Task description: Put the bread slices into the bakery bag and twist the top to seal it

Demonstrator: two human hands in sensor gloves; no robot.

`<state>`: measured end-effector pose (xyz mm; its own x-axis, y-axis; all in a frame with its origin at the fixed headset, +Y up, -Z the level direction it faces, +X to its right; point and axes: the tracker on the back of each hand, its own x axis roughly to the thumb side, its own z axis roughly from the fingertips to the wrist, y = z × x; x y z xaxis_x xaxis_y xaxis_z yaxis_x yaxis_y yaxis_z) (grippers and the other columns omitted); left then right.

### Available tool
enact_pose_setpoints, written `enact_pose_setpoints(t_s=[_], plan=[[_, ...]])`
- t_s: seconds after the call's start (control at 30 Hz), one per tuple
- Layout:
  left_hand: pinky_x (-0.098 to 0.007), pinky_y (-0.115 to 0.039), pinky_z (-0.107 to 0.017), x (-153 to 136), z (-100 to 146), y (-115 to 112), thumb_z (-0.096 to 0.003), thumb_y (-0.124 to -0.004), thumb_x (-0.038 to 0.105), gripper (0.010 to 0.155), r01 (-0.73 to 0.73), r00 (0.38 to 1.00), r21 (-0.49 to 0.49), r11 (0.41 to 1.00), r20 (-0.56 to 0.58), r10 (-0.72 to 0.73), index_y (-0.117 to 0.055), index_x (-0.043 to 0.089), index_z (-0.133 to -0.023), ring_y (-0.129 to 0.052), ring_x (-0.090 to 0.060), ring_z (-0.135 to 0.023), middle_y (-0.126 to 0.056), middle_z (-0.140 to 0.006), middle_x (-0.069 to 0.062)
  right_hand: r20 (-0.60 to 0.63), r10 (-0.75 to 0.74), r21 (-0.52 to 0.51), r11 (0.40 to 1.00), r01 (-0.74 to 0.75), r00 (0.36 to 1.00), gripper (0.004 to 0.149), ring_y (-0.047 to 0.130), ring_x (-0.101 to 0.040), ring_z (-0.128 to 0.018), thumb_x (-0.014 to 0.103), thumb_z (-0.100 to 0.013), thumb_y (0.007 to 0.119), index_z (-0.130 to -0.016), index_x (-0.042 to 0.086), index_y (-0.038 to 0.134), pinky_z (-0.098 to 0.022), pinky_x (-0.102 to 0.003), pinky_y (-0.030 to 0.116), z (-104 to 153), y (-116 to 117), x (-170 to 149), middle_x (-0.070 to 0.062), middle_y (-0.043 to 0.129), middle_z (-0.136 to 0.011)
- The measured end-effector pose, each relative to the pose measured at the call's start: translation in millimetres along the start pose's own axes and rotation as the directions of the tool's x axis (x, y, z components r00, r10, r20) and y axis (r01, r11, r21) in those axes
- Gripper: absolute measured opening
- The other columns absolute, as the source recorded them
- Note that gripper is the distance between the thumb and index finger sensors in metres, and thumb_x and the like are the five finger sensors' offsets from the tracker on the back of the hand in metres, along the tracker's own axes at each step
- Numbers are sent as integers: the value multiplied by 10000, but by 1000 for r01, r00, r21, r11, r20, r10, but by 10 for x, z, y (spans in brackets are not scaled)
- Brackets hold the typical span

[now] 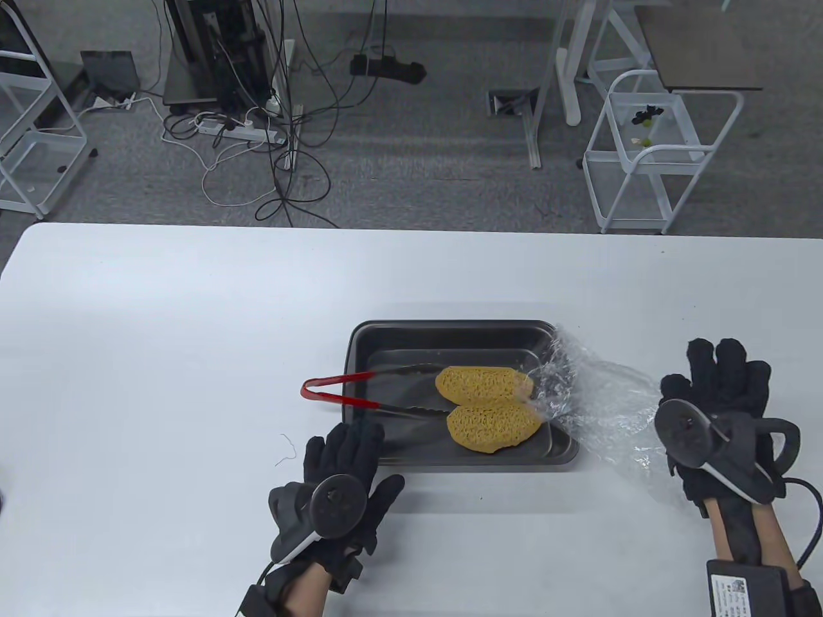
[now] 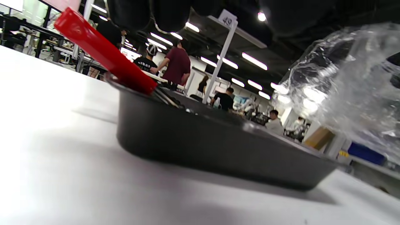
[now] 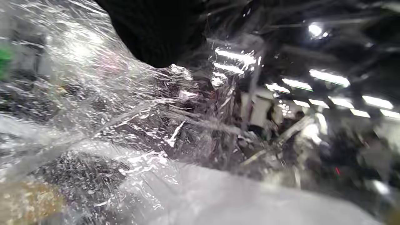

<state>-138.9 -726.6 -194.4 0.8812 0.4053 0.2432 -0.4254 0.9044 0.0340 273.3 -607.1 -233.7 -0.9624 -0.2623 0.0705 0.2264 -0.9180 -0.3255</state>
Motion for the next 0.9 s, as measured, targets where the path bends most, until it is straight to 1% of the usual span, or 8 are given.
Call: enact_pose_setpoints(t_s=[0.13, 0.33, 0.47, 0.57, 0.67, 0.73, 0.8, 0.9], plan=[[-684, -367, -822, -56, 19, 64, -476, -692, 649, 843, -90, 996, 28, 996, 14, 90, -346, 233, -1122, -532, -456, -1114, -465, -1201, -108, 190, 128, -150, 984, -100, 973, 402, 494, -572, -1020, 286, -409, 867, -781, 135, 874, -701, -732, 383, 137, -257, 473, -221, 588, -1111], [-705, -295, -829, -24, 27, 87, -383, -755, 777, 1044, -164, 980, -30, 986, 113, 166, -219, 277, -1127, -417, -478, -1148, -323, -1233, -104, 493, 126, -282, 959, 21, 861, 402, 536, -556, -1008, 293, -395, 865, -774, 159, 874, -699, -727, 396, 349, -375, 1116, -208, 609, -1099], [-710, -294, -830, 20, 18, 54, -367, -842, 734, 1040, -188, 961, -85, 979, 189, 201, -280, 300, -1127, -446, -480, -1147, -375, -1230, -91, 599, 205, -389, 919, 57, 774, 404, 588, -532, -994, 308, -390, 852, -774, 181, 863, -697, -715, 424, 467, -375, 1438, -192, 638, -1083], [-696, -387, -831, 69, 24, 59, -402, -856, 666, 788, -179, 954, -63, 982, 232, 189, -602, 331, -1068, -720, -397, -1064, -700, -1128, -63, 623, 217, -418, 904, 85, 752, 406, 603, -525, -987, 305, -392, 846, -777, 177, 857, -695, -710, 432, 474, -359, 1555, -191, 645, -1075], [-634, -560, -806, 90, 32, 76, -476, -748, 573, 493, -180, 959, -11, 984, 221, 178, -887, 300, -863, -1004, -295, -784, -1011, -831, -20, 600, 229, -438, 896, 74, 766, 412, 601, -523, -987, 307, -398, 837, -789, 176, 847, -694, -710, 432, 415, -338, 1591, -196, 637, -1078], [-589, -652, -771, 63, 41, 95, -488, -714, 567, 498, -193, 967, 27, 981, 175, 186, -902, 272, -842, -1071, -257, -634, -1067, -720, -17, 558, 225, -439, 897, 54, 799, 469, 578, -532, -993, 321, -415, 820, -861, 177, 795, -697, -715, 416, 352, -325, 1576, -209, 597, -1092], [-541, -735, -724, -3, 61, 144, -491, -699, 562, 511, -235, 970, 128, 964, 102, 223, -925, 236, -813, -1108, -220, -465, -1111, -607, -19, 469, 189, -430, 902, 37, 863, 688, 532, -564, -999, 402, -417, 797, -1027, 163, 586, -689, -729, 408, 257, -313, 1529, -248, 507, -1117], [-500, -790, -683, -142, 123, 236, -505, -686, 549, 521, -309, 948, 262, 914, 5, 319, -925, 202, -812, -1115, -174, -337, -1127, -559, -29, 343, 33, -350, 932, 95, 939, 895, 423, -609, -1016, 503, -433, 749, -1096, 99, 306, -693, -745, 367, 187, -317, 1442, -291, 346, -1143]])
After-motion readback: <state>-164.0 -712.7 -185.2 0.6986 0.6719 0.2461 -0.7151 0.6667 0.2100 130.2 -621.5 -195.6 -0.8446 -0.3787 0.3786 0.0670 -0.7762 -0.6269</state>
